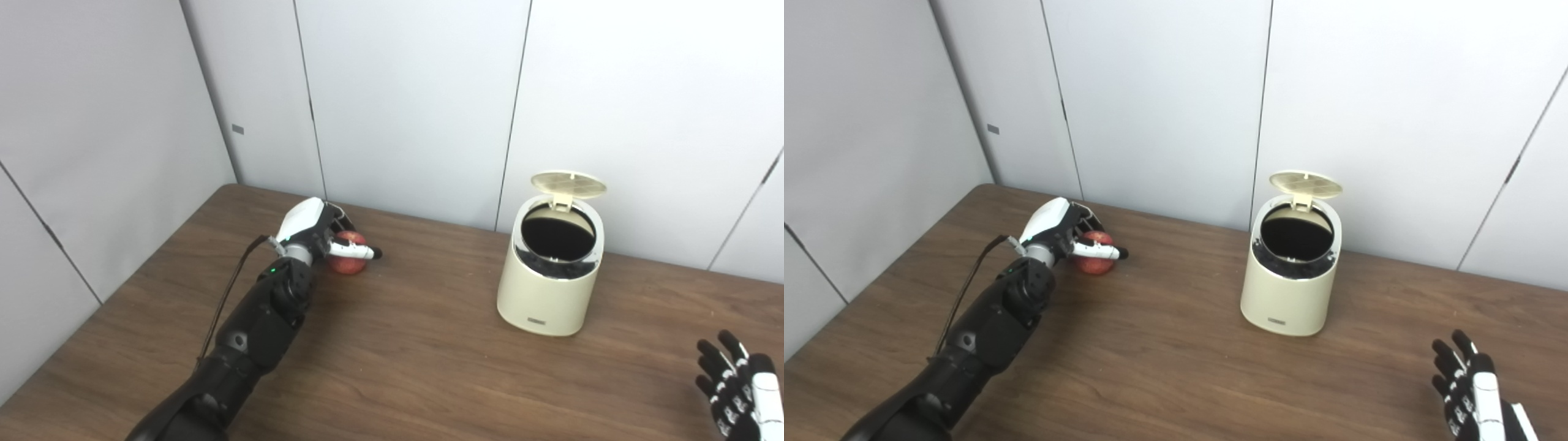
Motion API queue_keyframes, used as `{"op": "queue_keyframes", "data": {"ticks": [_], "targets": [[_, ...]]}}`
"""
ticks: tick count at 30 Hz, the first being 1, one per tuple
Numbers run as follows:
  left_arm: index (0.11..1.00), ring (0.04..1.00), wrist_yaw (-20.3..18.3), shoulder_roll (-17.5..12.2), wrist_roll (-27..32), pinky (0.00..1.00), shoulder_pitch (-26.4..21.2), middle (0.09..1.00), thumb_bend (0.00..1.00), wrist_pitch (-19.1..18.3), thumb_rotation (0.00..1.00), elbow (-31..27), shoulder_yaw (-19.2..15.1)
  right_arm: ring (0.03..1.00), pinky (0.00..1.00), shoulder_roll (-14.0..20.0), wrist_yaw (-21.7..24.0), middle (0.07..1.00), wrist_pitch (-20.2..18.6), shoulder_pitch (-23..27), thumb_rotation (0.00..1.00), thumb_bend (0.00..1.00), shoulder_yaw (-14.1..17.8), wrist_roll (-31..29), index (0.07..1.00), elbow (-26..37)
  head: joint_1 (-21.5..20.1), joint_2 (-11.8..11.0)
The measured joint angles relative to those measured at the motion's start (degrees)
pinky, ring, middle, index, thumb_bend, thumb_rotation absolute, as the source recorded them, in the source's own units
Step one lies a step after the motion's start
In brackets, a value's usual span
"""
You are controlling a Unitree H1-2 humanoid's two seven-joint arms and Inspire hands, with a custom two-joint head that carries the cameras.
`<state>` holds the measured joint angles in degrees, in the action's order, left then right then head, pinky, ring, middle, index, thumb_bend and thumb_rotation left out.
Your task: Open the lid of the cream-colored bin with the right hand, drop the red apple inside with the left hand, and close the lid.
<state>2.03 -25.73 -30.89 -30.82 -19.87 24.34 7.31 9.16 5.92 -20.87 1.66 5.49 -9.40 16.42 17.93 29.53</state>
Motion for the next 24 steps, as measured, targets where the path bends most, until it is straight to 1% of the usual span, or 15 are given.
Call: {"op": "queue_keyframes", "data": {"ticks": [3,6,9,11,13,15,18,19,20,24], "targets": [[0.46,0.43,0.26,0.08,0.01,0.41,0.41,0.497,0.48,-0.14,0.0,-1.21,-0.83,0.969,0.97,0.0,0.0,0.929,0.0,0.0,1.0,0.41,-0.14,0.05,0.974,-0.04,-0.18,0.0],[0.461,0.438,1.7,0.12,0.02,0.38,0.93,0.503,0.48,-0.1,0.0,-2.75,-1.75,0.965,0.97,0.0,0.0,0.927,0.03,0.03,1.0,0.4,-0.18,0.04,0.974,-0.11,-0.79,0.09],[0.477,0.437,2.89,0.42,0.13,0.41,1.84,0.501,0.48,0.51,0.0,-5.38,-2.63,0.962,0.97,-0.01,0.0,0.923,0.04,0.07,1.0,0.41,-0.27,0.04,0.974,-0.3,-1.93,-0.09],[0.486,0.436,4.03,1.36,0.5,0.43,2.71,0.494,0.48,0.66,0.0,-8.3,-4.2,0.962,0.97,0.0,0.0,0.92,0.05,0.07,1.0,0.42,-0.31,0.03,0.971,-0.32,-2.63,-0.17],[0.488,0.437,4.38,2.32,1.26,0.43,3.47,0.492,0.48,0.69,0.0,-12.0,-4.74,0.964,0.97,-0.01,0.0,0.921,0.16,0.07,1.0,0.42,-0.4,0.03,0.97,-0.48,-3.07,-0.26],[0.479,0.44,4.4,2.94,1.64,0.41,3.92,0.487,0.48,0.86,0.0,-13.96,-4.93,0.954,0.95,-0.02,0.01,0.911,0.53,0.05,1.0,0.44,-0.63,0.07,0.959,-0.66,-4.39,-0.35],[0.478,0.438,5.33,4.47,2.13,0.38,4.57,0.48,0.48,1.58,0.0,-18.54,-5.87,0.945,0.93,-0.05,-0.1,0.906,0.97,-0.06,1.0,0.46,-0.96,1.04,0.952,-0.9,-4.57,-0.35],[0.481,0.437,5.68,4.9,2.13,0.37,4.57,0.478,0.48,2.13,0.0,-19.74,-5.88,0.949,0.92,-0.11,-0.13,0.914,1.0,-0.05,1.0,0.46,-1.12,1.28,0.953,-0.9,-5.88,-0.53],[0.483,0.437,5.68,5.22,2.12,0.36,4.57,0.476,0.48,2.31,0.0,-20.99,-5.88,0.951,0.92,-0.2,-0.14,0.918,1.12,-0.06,1.0,0.46,-1.29,1.5,0.953,-0.9,-6.24,-0.53],[0.477,0.44,5.63,6.63,1.66,0.37,4.56,0.482,0.48,2.78,0.0,-26.26,-5.38,0.966,0.92,-0.63,-0.19,0.943,2.01,-0.08,1.0,0.46,-1.74,2.56,0.944,-1.04,-8.08,-0.62]]}}
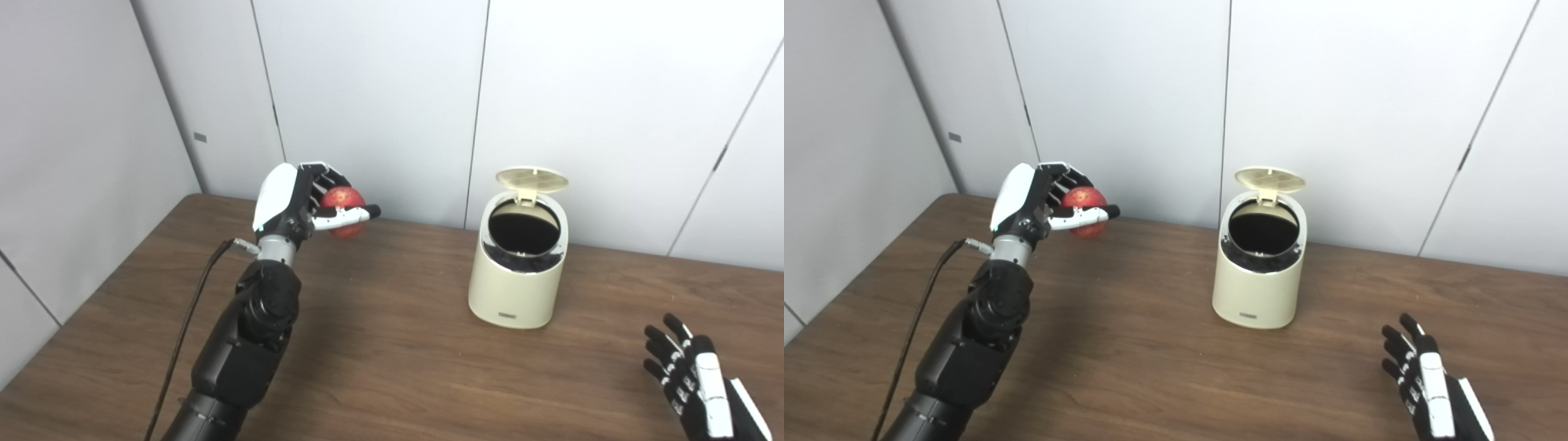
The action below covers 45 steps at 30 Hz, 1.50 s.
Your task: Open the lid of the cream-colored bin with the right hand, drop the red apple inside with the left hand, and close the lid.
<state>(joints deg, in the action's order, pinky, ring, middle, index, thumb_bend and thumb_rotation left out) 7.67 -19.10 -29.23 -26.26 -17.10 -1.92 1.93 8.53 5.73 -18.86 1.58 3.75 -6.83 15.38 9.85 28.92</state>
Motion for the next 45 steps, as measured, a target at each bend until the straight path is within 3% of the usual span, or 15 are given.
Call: {"op": "queue_keyframes", "data": {"ticks": [9,24,33,45], "targets": [[0.484,0.439,1.09,4.89,-2.21,0.35,0.57,0.536,0.47,2.54,0.0,-4.18,2.07,0.966,0.94,-0.52,-0.88,0.958,1.42,0.27,1.0,0.45,0.86,0.25,0.952,-0.03,-2.9,-0.35],[0.499,0.43,4.01,12.63,-2.6,0.37,2.63,0.522,0.48,7.2,0.0,-4.49,3.48,0.988,0.99,-2.53,-2.19,0.968,3.71,2.32,1.0,0.49,2.02,0.12,0.958,-1.7,-8.08,-0.18],[0.487,0.431,7.88,16.93,-4.63,0.34,3.34,0.534,0.47,9.25,0.0,-4.26,4.1,0.969,0.96,-4.67,-4.36,0.947,3.48,2.31,1.0,0.5,0.96,2.09,0.943,-0.06,-11.34,-0.26],[0.495,0.422,10.06,18.63,-6.83,0.33,2.84,0.542,0.47,13.33,0.0,-0.18,7.23,0.956,0.92,-5.55,-5.53,0.93,3.47,2.32,1.0,0.56,-1.93,5.31,0.928,0.1,-13.89,-0.62]]}}
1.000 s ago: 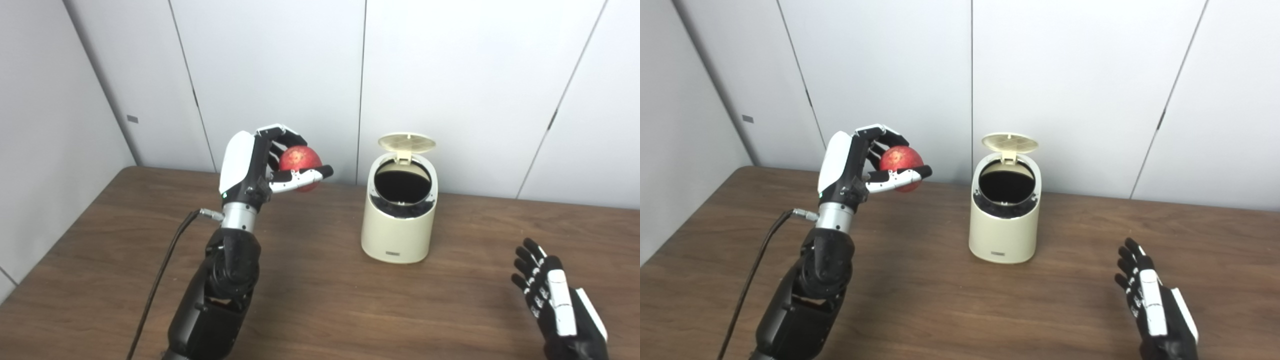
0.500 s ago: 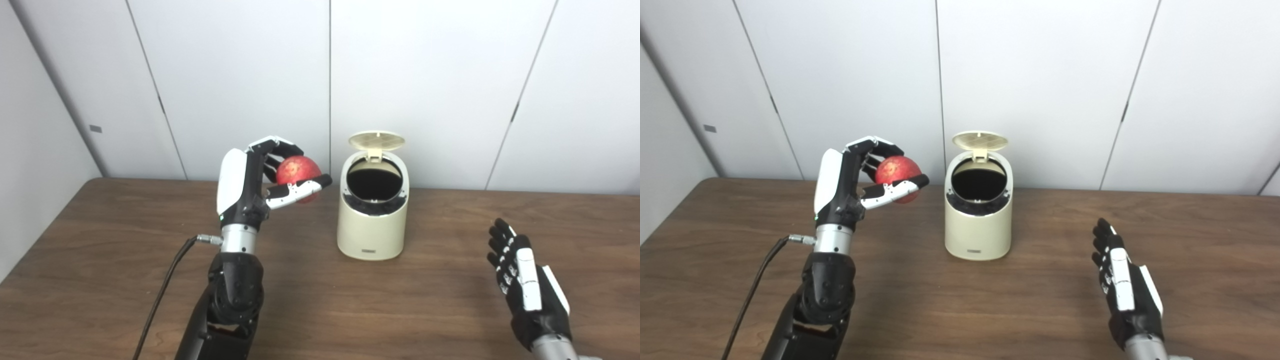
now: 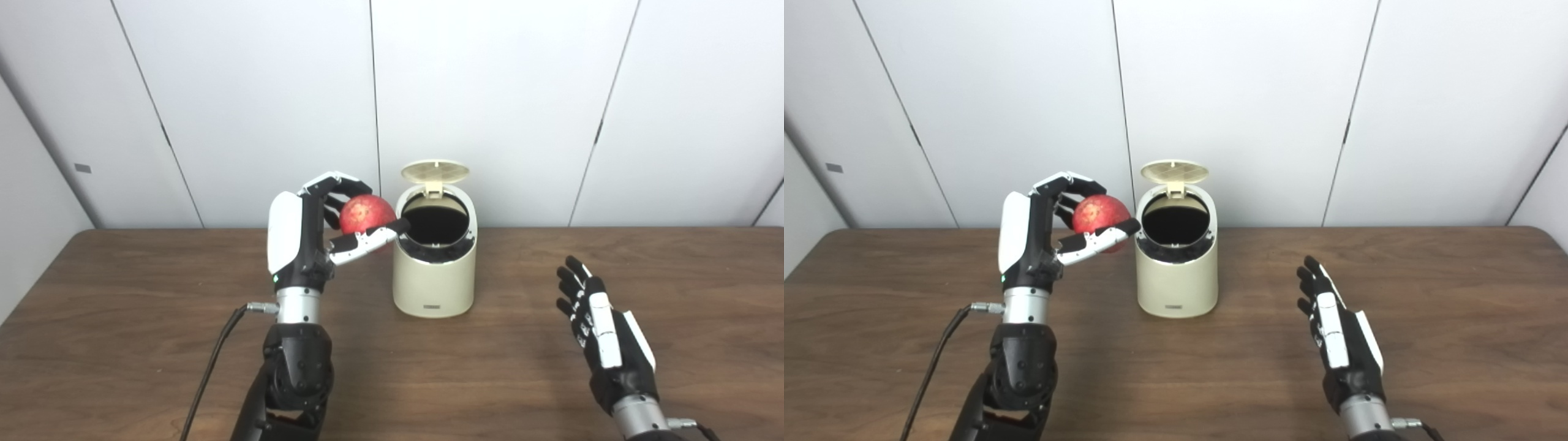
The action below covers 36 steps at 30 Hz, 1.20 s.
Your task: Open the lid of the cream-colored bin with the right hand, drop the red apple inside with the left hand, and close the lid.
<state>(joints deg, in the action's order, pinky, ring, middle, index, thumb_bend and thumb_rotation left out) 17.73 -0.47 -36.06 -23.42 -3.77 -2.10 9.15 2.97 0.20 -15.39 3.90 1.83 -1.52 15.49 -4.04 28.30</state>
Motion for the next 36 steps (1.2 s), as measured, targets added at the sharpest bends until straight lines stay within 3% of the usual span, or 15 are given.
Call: {"op": "queue_keyframes", "data": {"ticks": [6,12,19,30,36], "targets": [[0.488,0.428,0.35,0.91,-0.57,0.36,-0.17,0.532,0.47,2.25,0.0,1.14,0.99,0.944,0.9,-0.34,-0.36,0.919,0.0,0.02,1.0,0.56,-1.19,1.69,0.92,-0.23,-0.52,-0.26],[0.475,0.447,2.81,0.73,-1.75,0.38,-1.83,0.541,0.47,6.51,0.0,7.52,2.41,0.938,0.9,-1.07,-1.05,0.913,-0.05,0.07,1.0,0.54,-1.61,3.01,0.918,-0.23,-0.79,-0.18],[0.475,0.444,3.3,0.75,-1.8,0.38,-2.86,0.542,0.47,8.71,0.0,8.2,3.0,0.933,0.89,-1.17,-1.09,0.911,-0.3,0.08,1.0,0.53,-2.28,4.71,0.92,-0.19,-0.97,-0.09],[0.475,0.444,3.39,0.72,-1.8,0.38,-2.9,0.542,0.47,8.89,0.0,8.24,2.99,0.933,0.89,-1.18,-1.07,0.911,-0.31,0.08,1.0,0.53,-2.26,5.0,0.92,-0.18,-0.97,-0.09],[0.465,0.457,3.93,-0.08,-1.75,0.4,-6.56,0.539,0.48,10.25,0.0,15.86,3.09,0.932,0.89,-1.27,-0.62,0.907,-1.86,0.05,1.0,0.49,-2.59,4.92,0.925,0.56,-0.88,0.09]]}}
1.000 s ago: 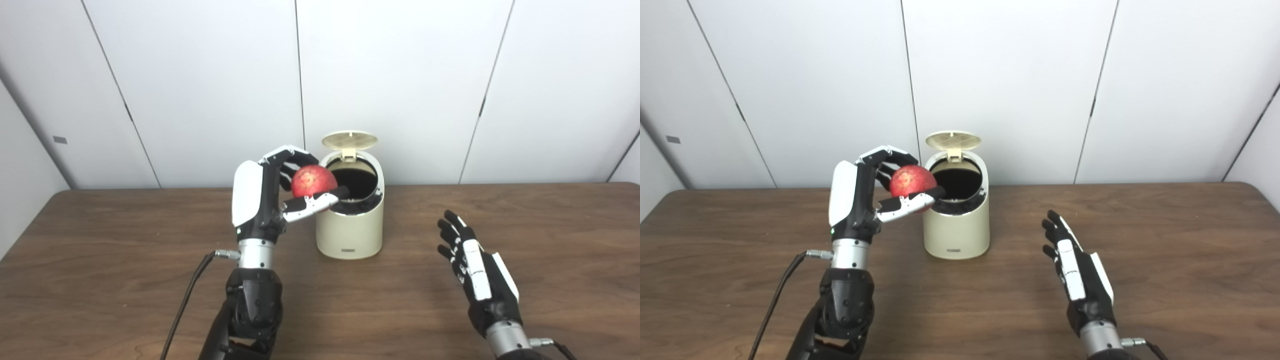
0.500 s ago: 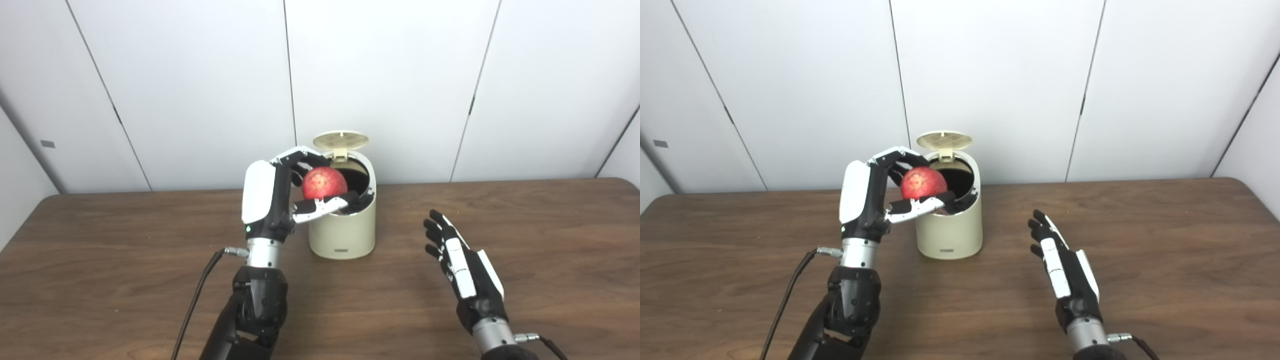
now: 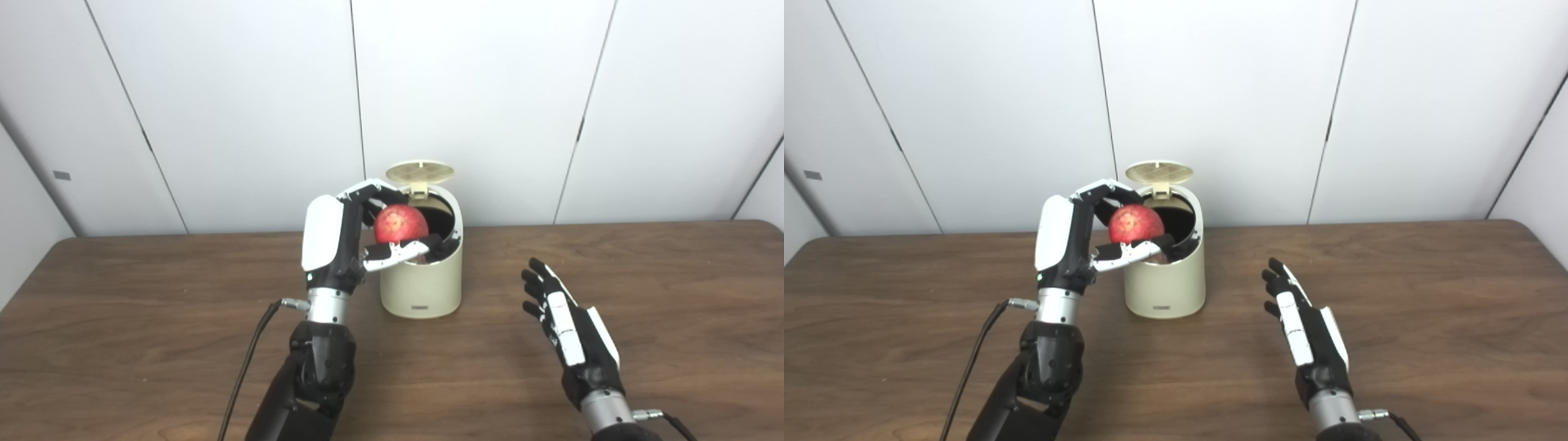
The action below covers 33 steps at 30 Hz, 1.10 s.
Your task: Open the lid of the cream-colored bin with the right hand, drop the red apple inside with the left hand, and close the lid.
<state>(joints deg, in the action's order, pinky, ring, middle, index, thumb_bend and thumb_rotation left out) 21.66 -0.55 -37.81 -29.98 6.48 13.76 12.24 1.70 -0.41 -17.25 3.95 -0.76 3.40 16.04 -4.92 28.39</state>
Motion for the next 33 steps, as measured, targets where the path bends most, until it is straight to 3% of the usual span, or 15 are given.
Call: {"op": "queue_keyframes", "data": {"ticks": [19,33], "targets": [[0.461,0.462,0.46,0.23,-0.43,0.42,-1.69,0.537,0.48,1.31,0.0,2.17,0.47,0.924,0.87,-0.39,0.03,0.908,-0.35,0.0,1.0,0.5,0.01,-0.25,0.928,0.02,0.0,-0.09],[0.453,0.481,3.14,-0.01,-2.1,0.42,-5.37,0.531,0.48,3.3,0.0,8.8,1.95,0.916,0.89,-0.46,0.11,0.898,-0.49,0.0,1.0,0.51,-0.37,-0.26,0.925,0.41,0.09,-0.18]]}}
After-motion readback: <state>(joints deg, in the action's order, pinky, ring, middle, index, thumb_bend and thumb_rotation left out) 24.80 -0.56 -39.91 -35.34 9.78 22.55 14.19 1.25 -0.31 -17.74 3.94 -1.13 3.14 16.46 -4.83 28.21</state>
